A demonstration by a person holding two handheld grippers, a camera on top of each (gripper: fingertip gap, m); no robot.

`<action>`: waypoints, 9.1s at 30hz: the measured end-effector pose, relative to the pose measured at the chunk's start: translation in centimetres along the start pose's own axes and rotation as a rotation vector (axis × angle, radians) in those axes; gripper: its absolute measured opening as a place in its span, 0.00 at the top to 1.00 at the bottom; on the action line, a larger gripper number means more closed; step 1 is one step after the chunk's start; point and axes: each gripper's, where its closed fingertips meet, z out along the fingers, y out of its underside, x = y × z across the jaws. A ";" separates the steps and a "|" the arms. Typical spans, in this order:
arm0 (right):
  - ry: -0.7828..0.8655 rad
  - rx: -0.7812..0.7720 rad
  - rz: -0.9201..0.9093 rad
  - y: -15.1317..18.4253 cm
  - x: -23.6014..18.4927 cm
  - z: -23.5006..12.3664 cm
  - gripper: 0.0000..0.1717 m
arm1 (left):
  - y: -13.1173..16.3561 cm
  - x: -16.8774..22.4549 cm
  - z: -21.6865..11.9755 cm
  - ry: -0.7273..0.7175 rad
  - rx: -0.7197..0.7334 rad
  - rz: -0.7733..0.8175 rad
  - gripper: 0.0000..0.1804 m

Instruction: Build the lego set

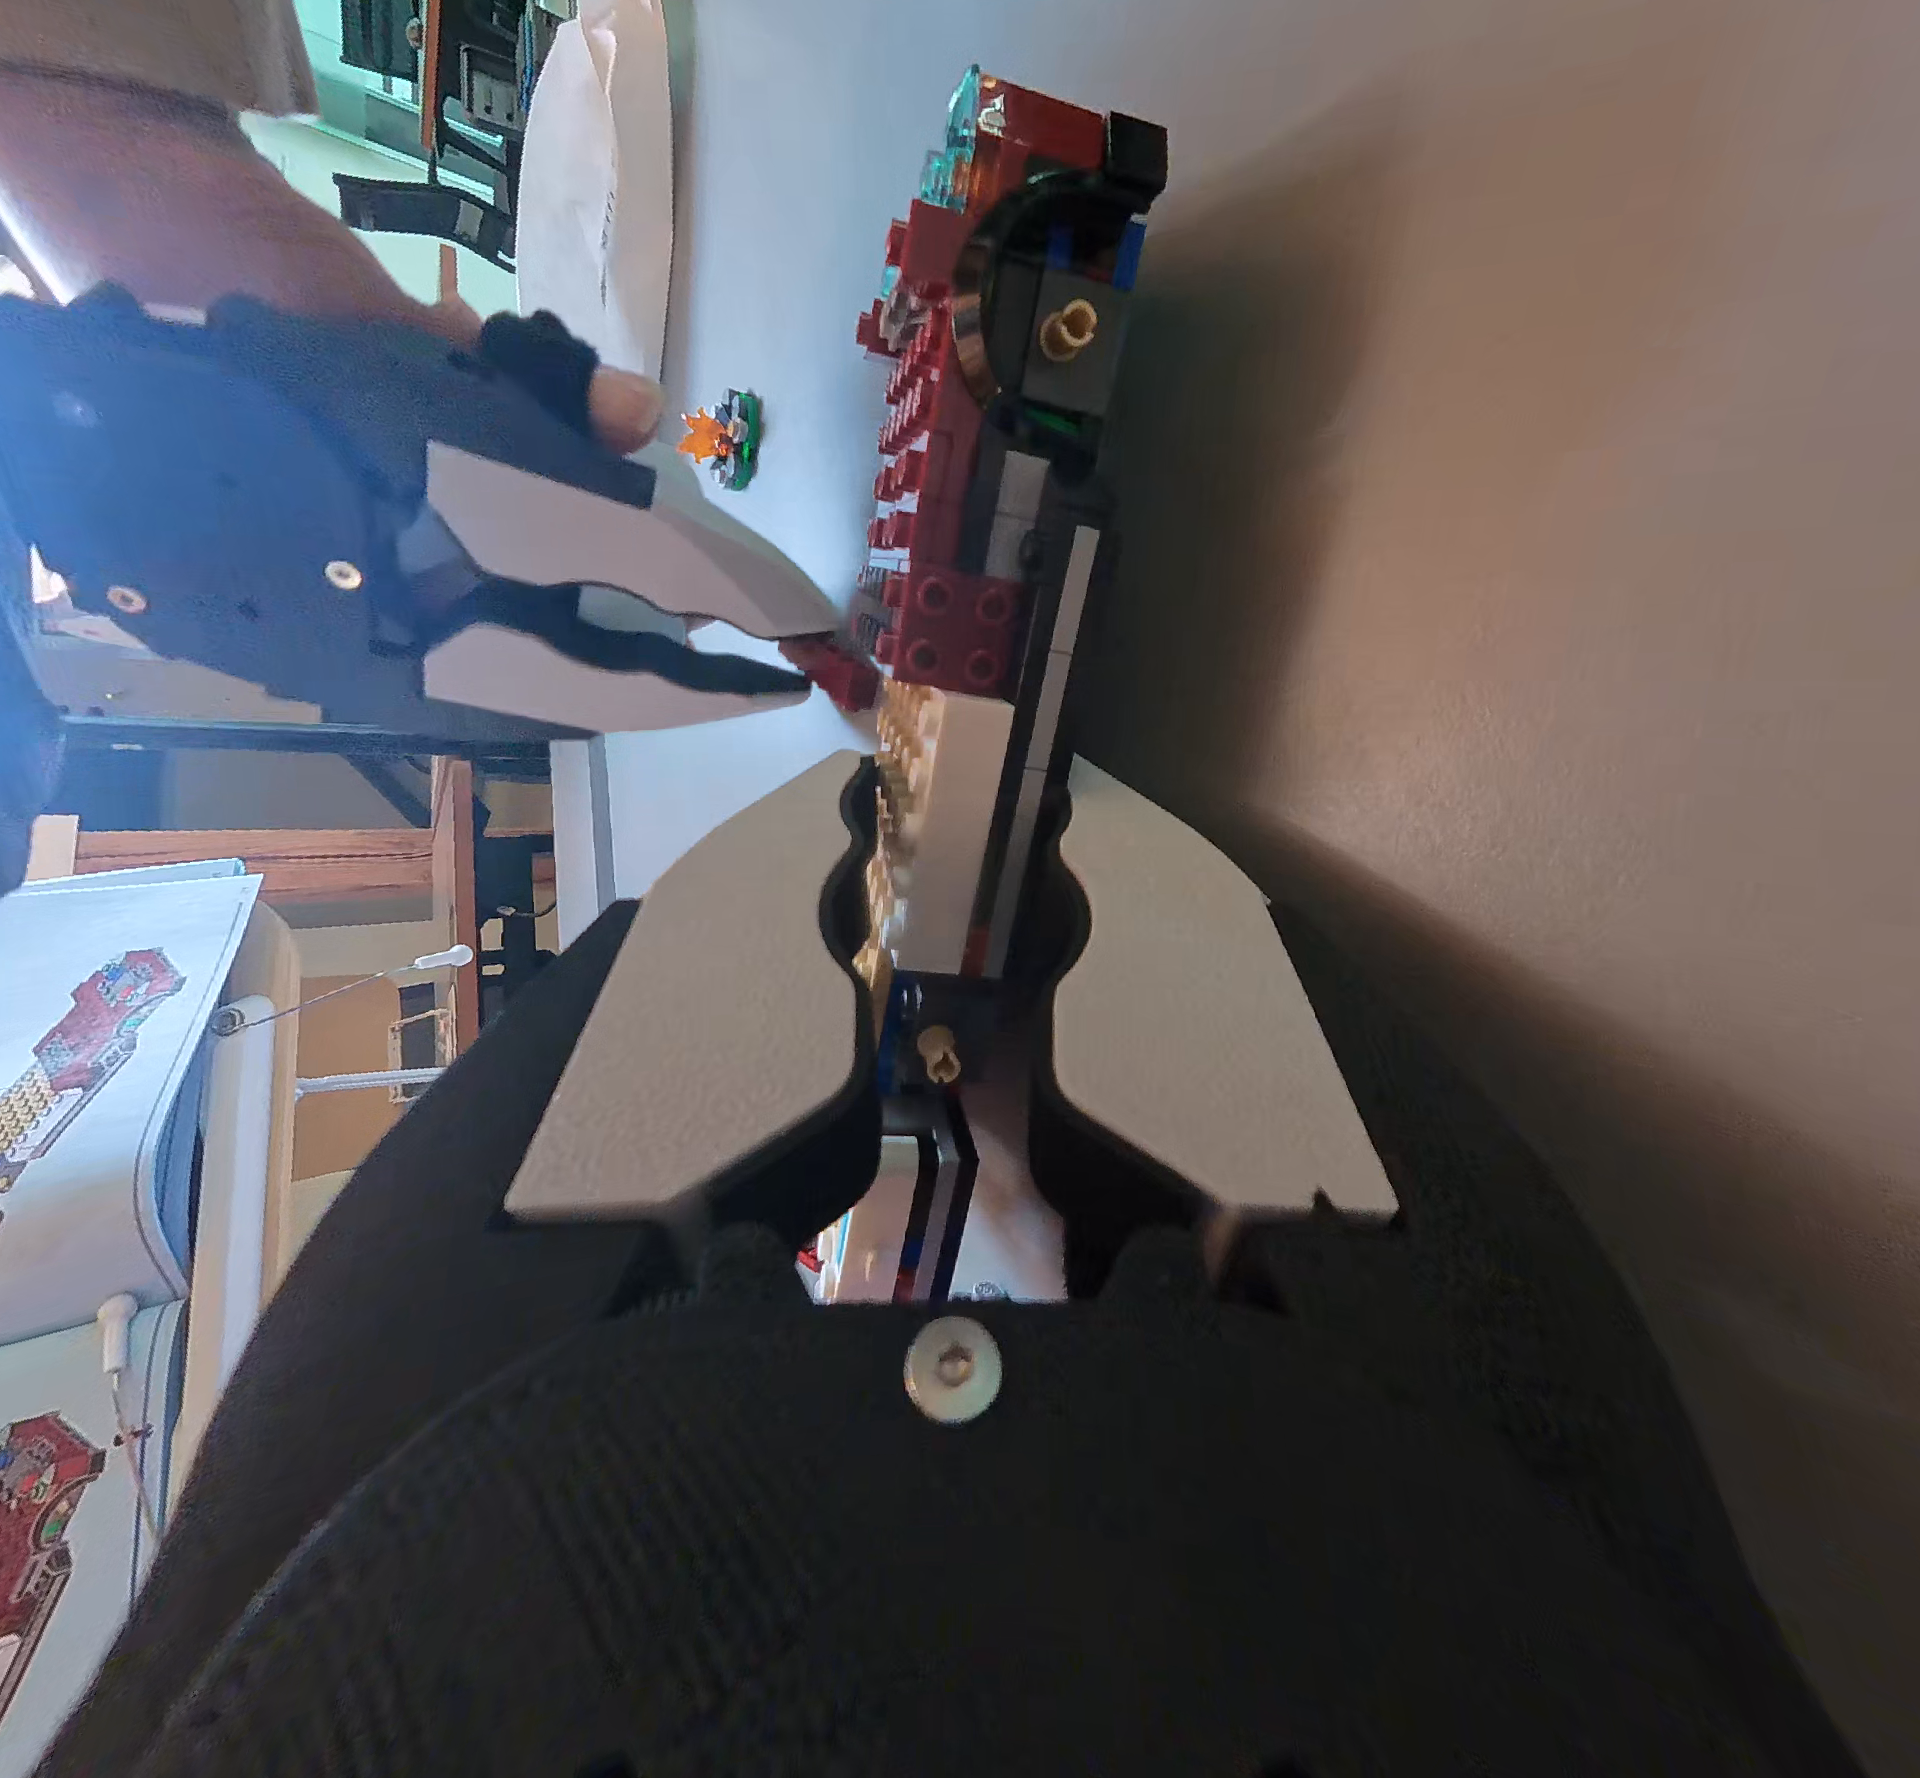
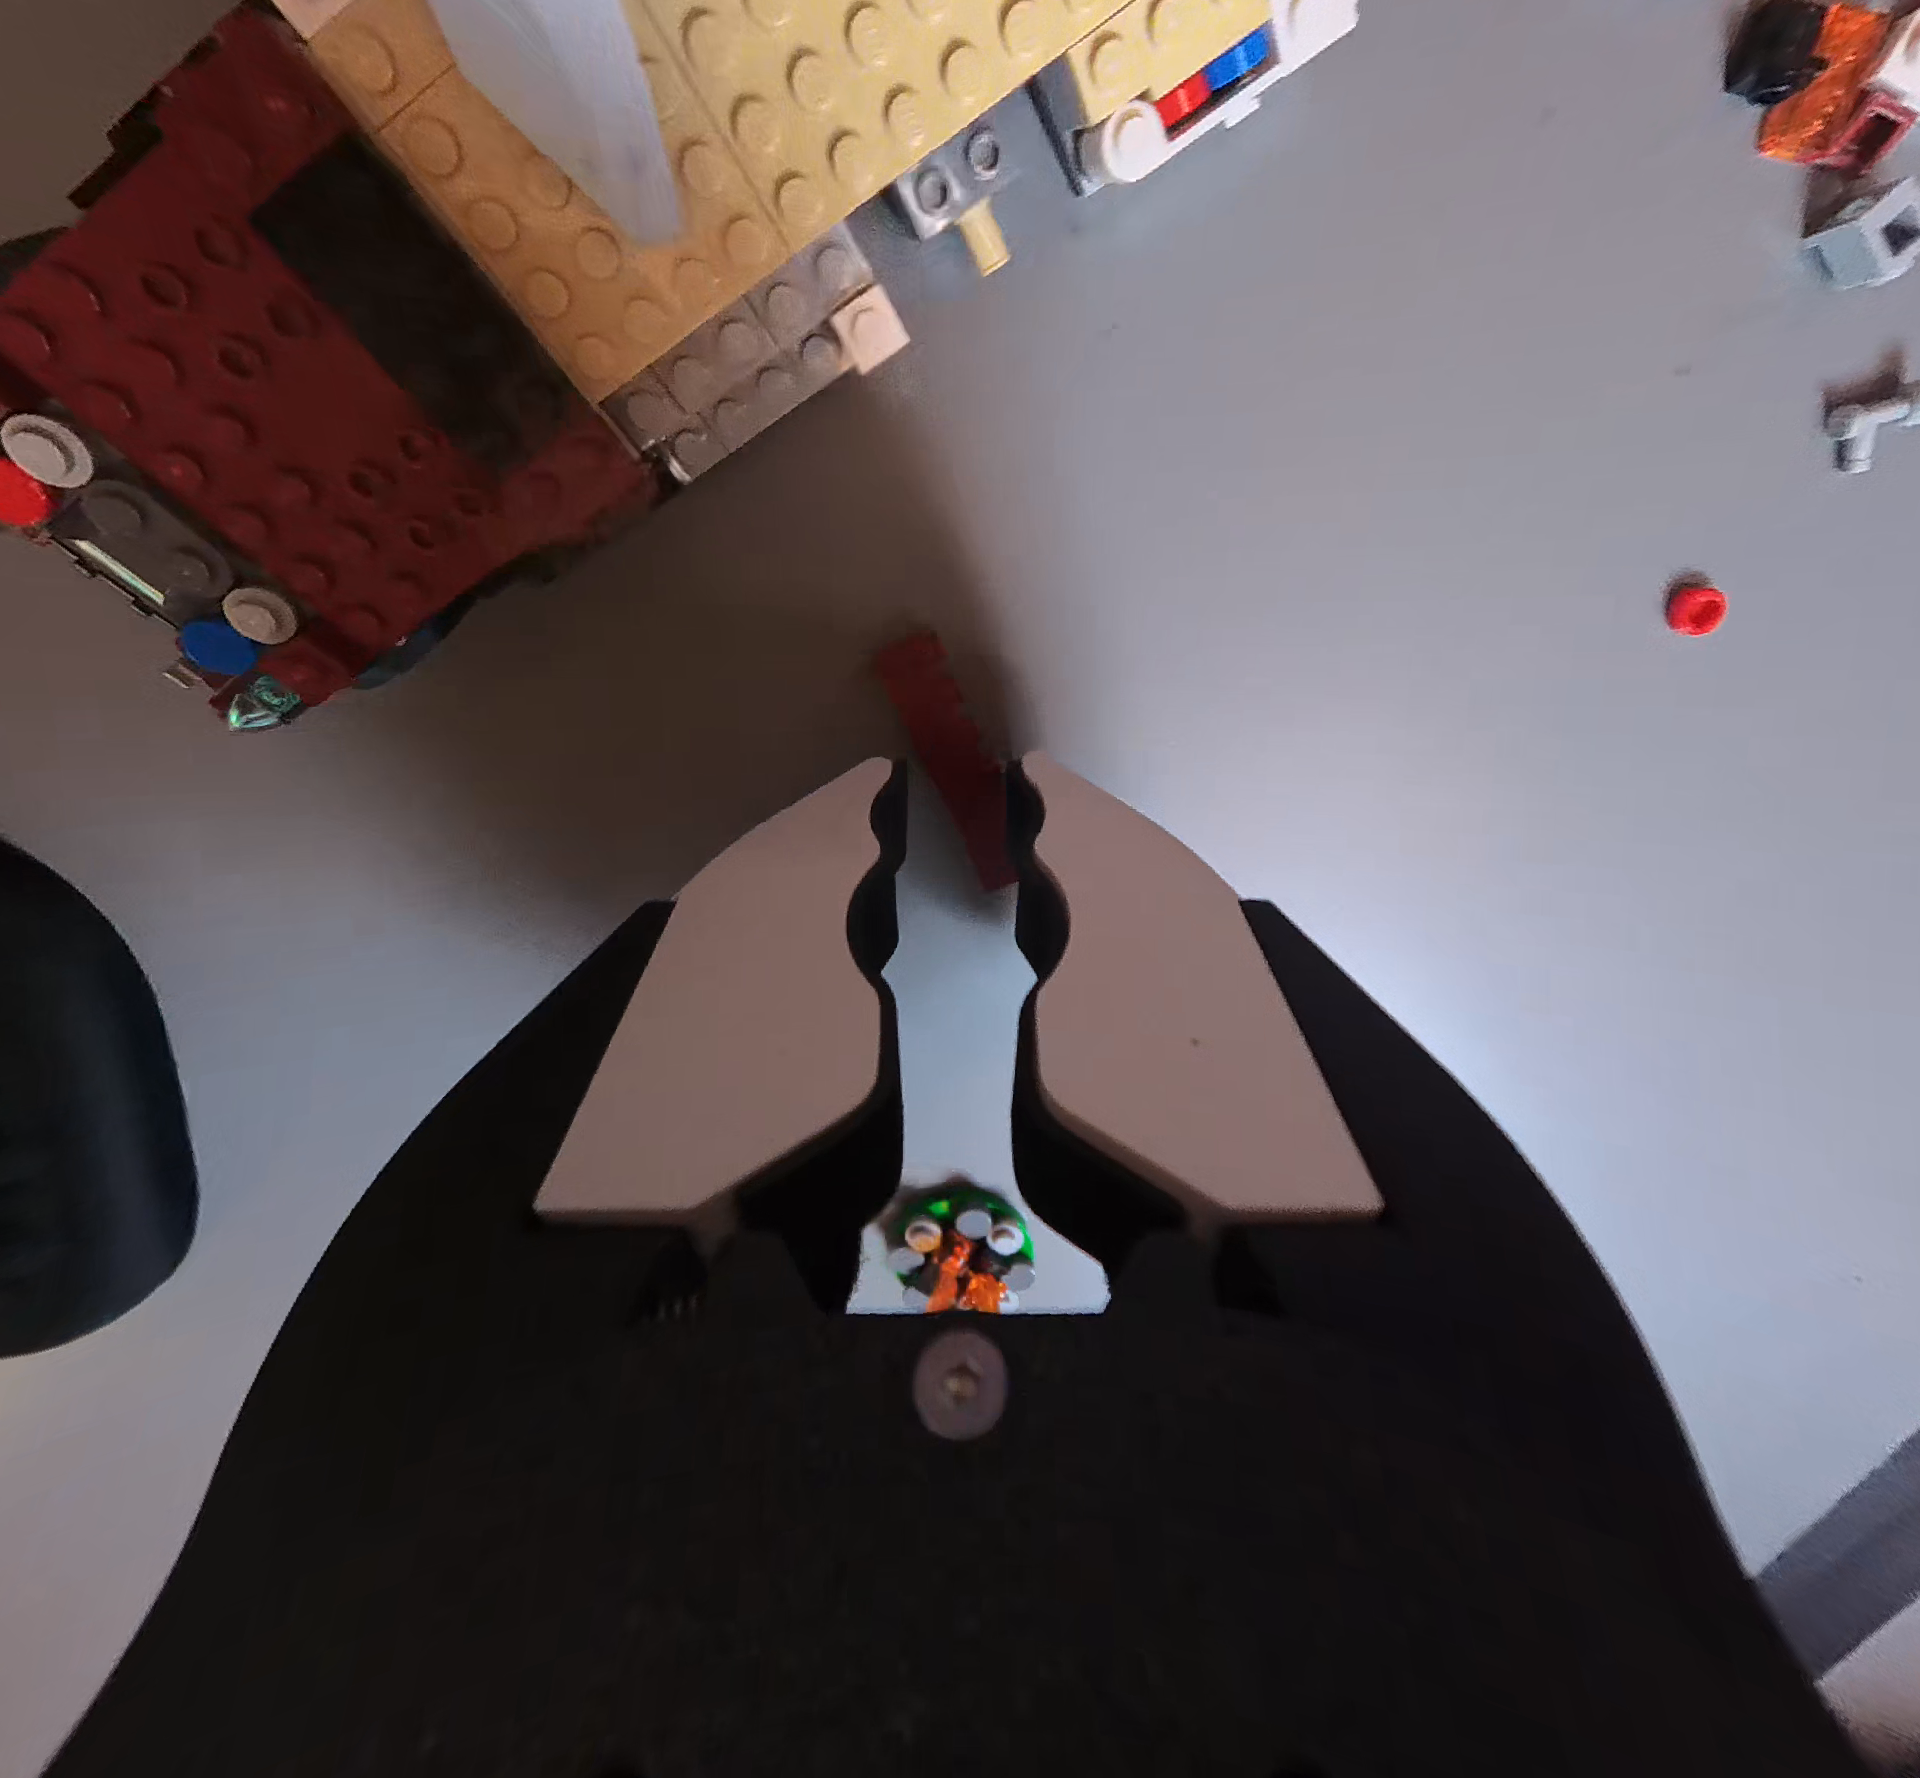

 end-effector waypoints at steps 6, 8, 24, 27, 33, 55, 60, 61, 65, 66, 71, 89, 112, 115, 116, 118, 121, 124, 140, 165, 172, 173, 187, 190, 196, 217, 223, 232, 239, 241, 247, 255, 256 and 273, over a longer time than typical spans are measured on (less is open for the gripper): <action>0.034 0.014 0.014 0.0 -1.0 -0.4 0.90 | 0.1 -0.1 0.1 -0.004 -0.003 -0.005 0.84; 0.025 0.023 0.039 -0.1 -1.0 -0.6 0.88 | 0.2 -0.1 0.1 -0.005 -0.005 -0.005 0.84; 0.350 0.023 0.044 0.9 2.1 -1.4 0.94 | 0.6 -0.2 0.3 -0.006 -0.003 -0.002 0.84; 0.566 -0.038 -0.002 2.2 2.6 -2.0 0.94 | 0.6 -0.2 0.4 -0.009 -0.006 0.004 0.84; 0.538 -0.006 0.119 2.8 0.1 -1.3 0.92 | 0.7 -0.3 0.5 -0.013 -0.012 0.008 0.84; -0.012 0.092 0.342 2.6 0.9 -1.2 0.91 | 0.5 -0.4 0.6 -0.013 -0.008 0.005 0.84; 0.143 0.076 0.263 2.1 1.3 -1.2 0.93 | 0.4 -0.3 0.5 -0.011 -0.004 0.002 0.84; 0.235 0.080 0.241 1.9 1.7 -1.5 0.93 | 0.4 -0.3 0.5 -0.011 -0.004 0.002 0.84; 0.734 -0.025 0.168 3.0 3.1 -3.5 0.93 | 0.3 -0.3 0.5 -0.013 -0.004 0.004 0.84; 0.783 -0.039 0.167 3.2 2.5 -3.5 0.93 | 0.3 -0.3 0.5 -0.013 -0.003 0.004 0.84; 0.563 0.141 0.346 1.7 -2.0 -2.2 0.86 | 0.2 -0.3 0.5 -0.016 -0.006 0.010 0.84; 0.335 0.062 0.500 3.0 -0.6 -1.3 0.86 | 0.2 -0.7 0.7 -0.010 0.001 0.007 0.84; 0.136 0.180 0.468 2.8 -1.0 -0.5 0.95 | 0.7 -0.9 1.3 -0.010 0.004 0.002 0.84; 0.141 0.158 0.433 2.8 -1.1 -0.7 0.90 | 0.4 -0.9 1.5 -0.012 0.005 0.005 0.84; 0.151 0.147 0.416 2.8 -1.2 -0.8 0.89 | 0.4 -0.9 1.5 -0.011 0.006 0.005 0.84; 0.176 0.116 0.388 2.9 -1.2 -0.9 0.89 | 0.2 -0.8 1.5 -0.010 0.008 0.012 0.84; 0.205 0.089 0.384 3.1 -1.1 -0.8 0.90 | 0.0 -0.6 1.4 -0.008 0.015 0.016 0.84; 0.228 0.107 0.374 2.8 -0.9 -0.7 0.95 | 0.4 -0.6 1.4 -0.017 0.030 0.033 0.85; 0.056 0.575 0.171 -5.8 -8.2 -9.3 0.95 | -2.0 -1.4 -0.2 -0.034 0.229 -0.048 0.87; -0.025 0.369 -0.036 -6.9 -11.2 -3.8 0.95 | -1.5 1.6 -0.9 0.118 0.165 0.104 0.83; -0.005 0.314 -0.118 -7.5 -10.9 -2.9 0.95 | -0.2 1.6 -1.9 0.199 0.070 0.060 0.81; -0.006 0.297 -0.142 -7.7 -10.7 -2.8 0.95 | 0.0 1.6 -2.0 0.209 0.061 0.050 0.80; -0.128 0.300 -0.262 -10.4 -10.3 -1.0 0.95 | 1.5 1.3 -2.7 0.068 0.049 0.091 0.83; -0.140 0.292 -0.259 -10.4 -10.5 -1.1 0.95 | 1.6 1.2 -2.7 0.054 0.050 0.110 0.83; -0.153 0.276 -0.235 -10.4 -10.5 -1.1 0.95 | 1.6 1.2 -2.7 0.046 0.055 0.114 0.83; -0.133 0.346 -0.186 -11.4 -10.5 -1.2 0.95 | 1.7 0.9 -2.4 -0.046 0.058 0.211 0.85; -0.155 0.348 -0.166 -11.5 -10.8 -1.0 0.95 | 1.7 0.8 -2.4 -0.082 0.063 0.249 0.86; -0.153 0.351 -0.146 -11.4 -10.6 -1.7 0.94 | 1.0 -0.4 -2.4 -0.238 0.077 0.334 0.86; -0.088 0.348 -0.191 -12.4 -9.5 -5.9 0.94 | 0.5 -4.1 -4.2 -0.380 0.072 0.310 0.87; -0.059 0.335 -0.208 -12.9 -9.1 -7.7 0.94 | 0.5 -5.8 -5.1 -0.428 0.062 0.309 0.87; 0.104 0.340 -0.228 -14.7 -7.4 -12.7 0.89 | 0.8 -10.0 -8.5 -0.508 0.026 0.315 0.87; 0.741 0.418 -0.277 -14.8 -5.9 -17.3 0.61 | 2.9 -13.1 -11.6 -0.450 -0.079 0.303 0.87; 0.855 0.402 -0.304 -15.0 -5.5 -17.2 0.56 | 3.1 -13.4 -11.8 -0.440 -0.093 0.298 0.87; 1.301 0.415 -0.425 -16.3 -2.2 -18.3 0.70 | 1.4 -17.3 -13.4 -0.393 -0.234 0.255 0.87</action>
